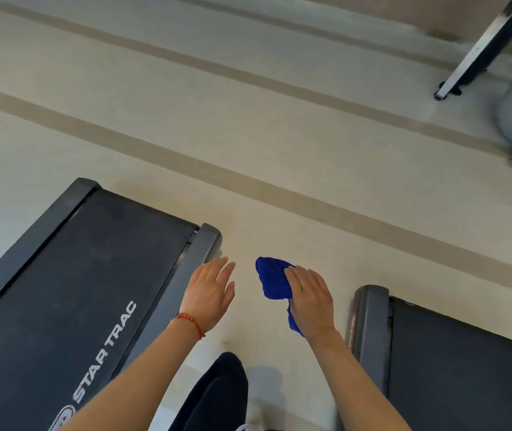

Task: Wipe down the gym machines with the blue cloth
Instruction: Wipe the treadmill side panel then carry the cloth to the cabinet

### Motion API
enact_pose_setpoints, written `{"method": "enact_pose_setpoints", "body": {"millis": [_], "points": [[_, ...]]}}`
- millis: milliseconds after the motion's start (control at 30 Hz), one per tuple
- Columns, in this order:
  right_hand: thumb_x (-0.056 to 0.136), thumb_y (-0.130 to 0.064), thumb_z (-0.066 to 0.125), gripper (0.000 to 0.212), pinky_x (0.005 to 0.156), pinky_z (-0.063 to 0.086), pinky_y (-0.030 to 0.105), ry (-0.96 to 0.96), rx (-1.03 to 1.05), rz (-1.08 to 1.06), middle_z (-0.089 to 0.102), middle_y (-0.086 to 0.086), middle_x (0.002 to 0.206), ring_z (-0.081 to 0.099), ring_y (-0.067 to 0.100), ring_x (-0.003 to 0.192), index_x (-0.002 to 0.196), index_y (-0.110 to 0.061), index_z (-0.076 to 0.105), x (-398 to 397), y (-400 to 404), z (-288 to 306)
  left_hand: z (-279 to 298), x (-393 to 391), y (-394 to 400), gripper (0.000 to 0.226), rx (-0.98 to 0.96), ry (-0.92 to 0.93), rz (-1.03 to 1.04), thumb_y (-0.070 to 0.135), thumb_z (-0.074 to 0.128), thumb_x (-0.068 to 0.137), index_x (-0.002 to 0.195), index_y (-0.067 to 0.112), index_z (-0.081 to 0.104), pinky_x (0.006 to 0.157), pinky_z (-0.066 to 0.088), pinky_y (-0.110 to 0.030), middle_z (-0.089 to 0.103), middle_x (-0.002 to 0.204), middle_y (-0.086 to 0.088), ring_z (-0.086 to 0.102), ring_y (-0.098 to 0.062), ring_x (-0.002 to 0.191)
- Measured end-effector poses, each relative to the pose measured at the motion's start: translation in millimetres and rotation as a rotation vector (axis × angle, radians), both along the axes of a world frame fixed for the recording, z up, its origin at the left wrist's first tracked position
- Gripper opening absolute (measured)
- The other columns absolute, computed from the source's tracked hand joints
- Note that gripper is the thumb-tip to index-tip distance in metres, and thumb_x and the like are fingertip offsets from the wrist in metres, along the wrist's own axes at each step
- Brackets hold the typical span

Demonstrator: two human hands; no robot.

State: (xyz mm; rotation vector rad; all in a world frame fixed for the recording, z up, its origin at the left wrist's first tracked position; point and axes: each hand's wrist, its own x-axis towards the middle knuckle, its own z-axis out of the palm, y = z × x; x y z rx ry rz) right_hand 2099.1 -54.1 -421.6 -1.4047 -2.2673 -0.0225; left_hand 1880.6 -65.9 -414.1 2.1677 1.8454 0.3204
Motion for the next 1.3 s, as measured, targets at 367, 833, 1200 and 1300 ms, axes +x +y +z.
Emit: {"method": "enact_pose_setpoints", "body": {"millis": [367,833,1200,1300], "points": [[0.033,0.002,0.087,0.082,0.081,0.053,0.034,0.005,-0.04,-0.153,0.071,0.009,0.092,0.069,0.023,0.083,0.106,-0.006,0.051,7,101,-1,-4,7,134,0.071,-0.02,-0.001,-0.146,0.042,0.006,0.1,0.114,0.002,0.063,0.085,0.051,-0.05,0.064,0.114,-0.017,0.062,-0.034,0.102],[0.041,0.008,0.084,0.068,0.079,0.054,0.035,0.038,-0.016,-0.192,0.071,0.01,0.091,0.069,0.024,0.081,0.103,-0.005,0.059,84,249,-17,-16,90,283,0.069,0.006,0.005,-0.133,0.04,0.008,0.101,0.11,0.001,0.065,0.081,0.05,-0.049,0.065,0.109,-0.019,0.064,-0.035,0.097],[0.039,0.008,0.084,0.065,0.076,0.055,0.036,0.023,-0.042,-0.173,0.071,0.011,0.09,0.069,0.025,0.079,0.099,-0.003,0.063,117,356,-16,-21,122,377,0.068,0.009,-0.005,-0.118,0.039,0.01,0.101,0.11,0.0,0.065,0.082,0.05,-0.047,0.064,0.11,-0.019,0.063,-0.035,0.098],[0.039,0.008,0.083,0.073,0.077,0.055,0.036,0.031,-0.063,-0.163,0.071,0.01,0.09,0.069,0.025,0.08,0.104,-0.006,0.054,118,386,-18,-26,120,408,0.068,0.021,-0.003,-0.119,0.038,0.01,0.101,0.109,-0.001,0.065,0.082,0.05,-0.046,0.064,0.109,-0.02,0.063,-0.035,0.097]]}}
